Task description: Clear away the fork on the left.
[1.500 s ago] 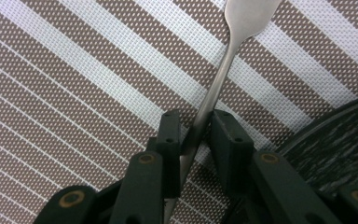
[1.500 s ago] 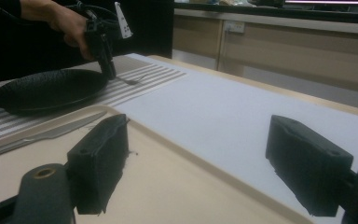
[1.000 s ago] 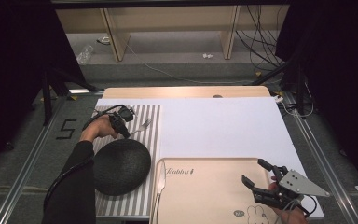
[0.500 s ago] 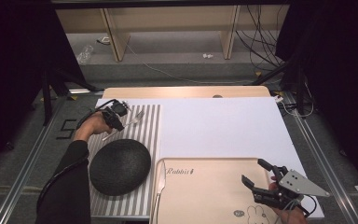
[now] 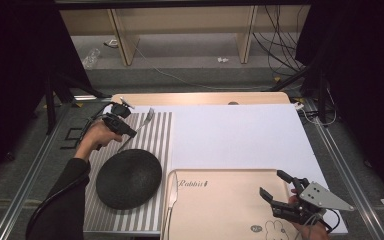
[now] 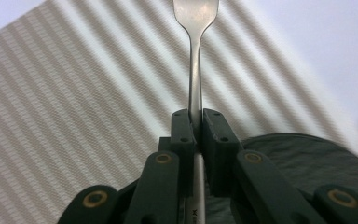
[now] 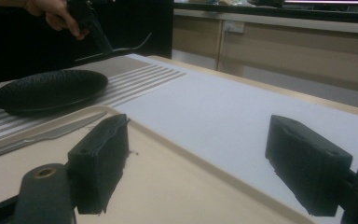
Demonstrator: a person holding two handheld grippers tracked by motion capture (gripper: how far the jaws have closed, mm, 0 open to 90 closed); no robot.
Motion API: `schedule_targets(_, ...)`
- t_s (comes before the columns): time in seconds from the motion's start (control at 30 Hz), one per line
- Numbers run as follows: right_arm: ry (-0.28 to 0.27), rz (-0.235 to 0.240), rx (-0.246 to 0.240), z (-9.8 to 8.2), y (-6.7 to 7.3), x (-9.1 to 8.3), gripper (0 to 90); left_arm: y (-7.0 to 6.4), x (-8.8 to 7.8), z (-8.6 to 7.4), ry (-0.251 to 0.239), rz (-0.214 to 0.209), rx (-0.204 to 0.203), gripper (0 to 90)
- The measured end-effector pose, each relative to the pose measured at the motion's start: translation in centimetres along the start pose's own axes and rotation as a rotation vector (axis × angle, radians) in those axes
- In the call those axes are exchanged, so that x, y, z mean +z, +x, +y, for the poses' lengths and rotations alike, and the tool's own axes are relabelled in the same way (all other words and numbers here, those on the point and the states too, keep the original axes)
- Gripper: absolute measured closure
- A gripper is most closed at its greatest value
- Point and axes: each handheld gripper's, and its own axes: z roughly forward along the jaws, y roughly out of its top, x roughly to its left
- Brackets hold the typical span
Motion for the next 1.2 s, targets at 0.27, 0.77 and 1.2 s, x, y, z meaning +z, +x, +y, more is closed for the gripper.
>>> schedule_targets(0.27, 0.001, 0.002, -0.003, 0.0, 0.0, 0.1, 22.1, -2.6, -1.5, -0.2, -0.063, -0.108, 0.019, 82.9)
schedule_targets(0.77, 0.005, 0.004, -0.004, 0.0, 0.1, 0.1, 22.0, -7.2, -0.7, -1.7, -0.166, -0.216, 0.058, 82.9)
schedule_targets(1.2, 0.003, 0.003, -0.005, 0.0, 0.1, 0.0, 21.9, -9.4, -0.1, -3.5, -0.178, -0.272, 0.071, 82.9)
